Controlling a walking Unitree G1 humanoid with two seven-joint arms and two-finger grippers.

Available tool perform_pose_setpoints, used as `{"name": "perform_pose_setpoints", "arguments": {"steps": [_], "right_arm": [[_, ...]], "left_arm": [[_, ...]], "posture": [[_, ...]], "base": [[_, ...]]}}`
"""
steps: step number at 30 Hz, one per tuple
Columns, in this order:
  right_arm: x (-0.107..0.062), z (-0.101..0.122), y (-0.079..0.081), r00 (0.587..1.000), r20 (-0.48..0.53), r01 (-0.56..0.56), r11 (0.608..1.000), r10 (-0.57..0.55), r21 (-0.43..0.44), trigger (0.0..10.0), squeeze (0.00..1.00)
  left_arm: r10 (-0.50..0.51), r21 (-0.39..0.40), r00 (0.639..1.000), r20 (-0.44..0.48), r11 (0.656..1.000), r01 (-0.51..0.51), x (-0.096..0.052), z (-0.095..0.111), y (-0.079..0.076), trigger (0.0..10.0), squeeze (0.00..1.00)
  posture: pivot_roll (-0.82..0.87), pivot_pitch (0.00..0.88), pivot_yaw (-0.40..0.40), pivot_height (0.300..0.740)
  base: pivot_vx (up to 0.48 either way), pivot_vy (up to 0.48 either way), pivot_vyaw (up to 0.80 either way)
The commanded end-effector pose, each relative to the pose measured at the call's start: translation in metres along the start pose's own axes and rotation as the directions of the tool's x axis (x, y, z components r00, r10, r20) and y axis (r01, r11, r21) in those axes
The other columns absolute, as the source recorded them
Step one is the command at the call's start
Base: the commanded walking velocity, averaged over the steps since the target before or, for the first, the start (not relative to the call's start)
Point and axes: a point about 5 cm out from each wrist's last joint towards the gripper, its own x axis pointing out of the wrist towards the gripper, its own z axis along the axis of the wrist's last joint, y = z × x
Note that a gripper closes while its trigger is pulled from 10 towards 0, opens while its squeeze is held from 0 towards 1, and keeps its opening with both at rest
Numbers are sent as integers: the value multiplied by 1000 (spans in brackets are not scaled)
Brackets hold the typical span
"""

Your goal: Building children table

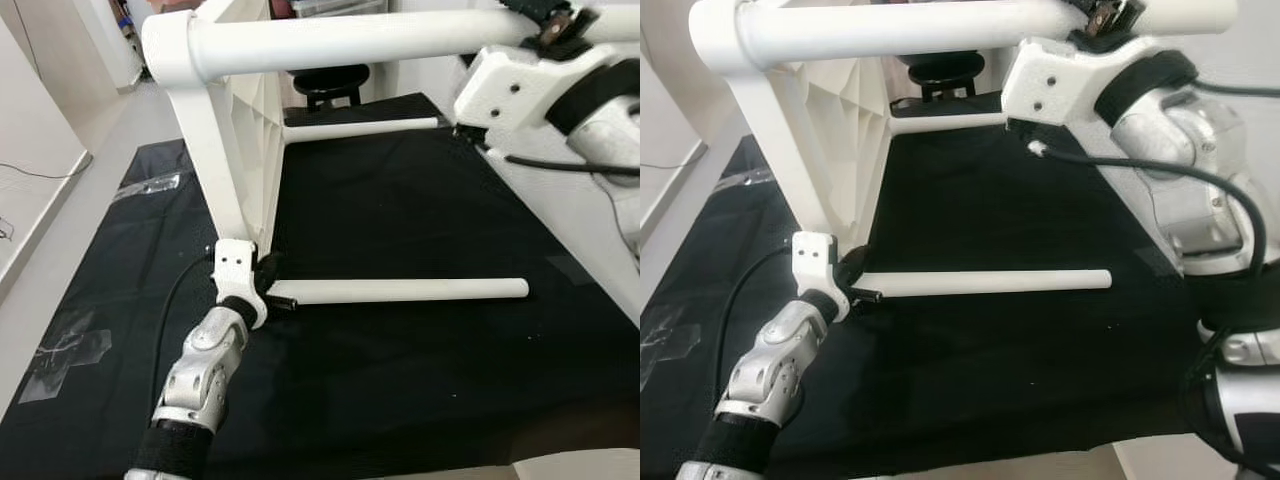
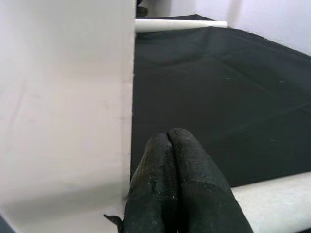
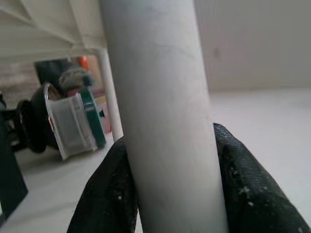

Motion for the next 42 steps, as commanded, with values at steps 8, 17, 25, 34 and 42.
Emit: {"name": "perform_pose_setpoints", "arguments": {"steps": [8,17,25,34,42], "right_arm": [[5,1,0,999,19,-26,1000,26,11,0,0],[3,-1,-4,1000,14,-22,1000,22,10,0,0],[0,-9,-7,1000,-22,-18,1000,18,14,0,0],[-11,-48,-20,966,-250,101,989,-71,108,0,0],[-19,-72,1,897,-439,269,858,-57,438,0,0]], "left_arm": [[131,54,991,-8,990,-131,13,-1,23,10000,0],[316,92,949,-1,945,-315,19,3,58,10000,0],[446,95,894,56,889,-449,12,16,94,10000,0],[532,199,736,418,737,-646,-16,133,176,10000,0],[341,266,663,667,721,-639,-29,250,166,10000,0]], "posture": [[-253,125,86,740],[-265,124,86,740],[-266,117,85,740],[-225,86,90,740],[-161,67,90,740]], "base": [[0,0,0],[0,0,0],[0,0,0],[0,0,0],[0,0,0]]}}
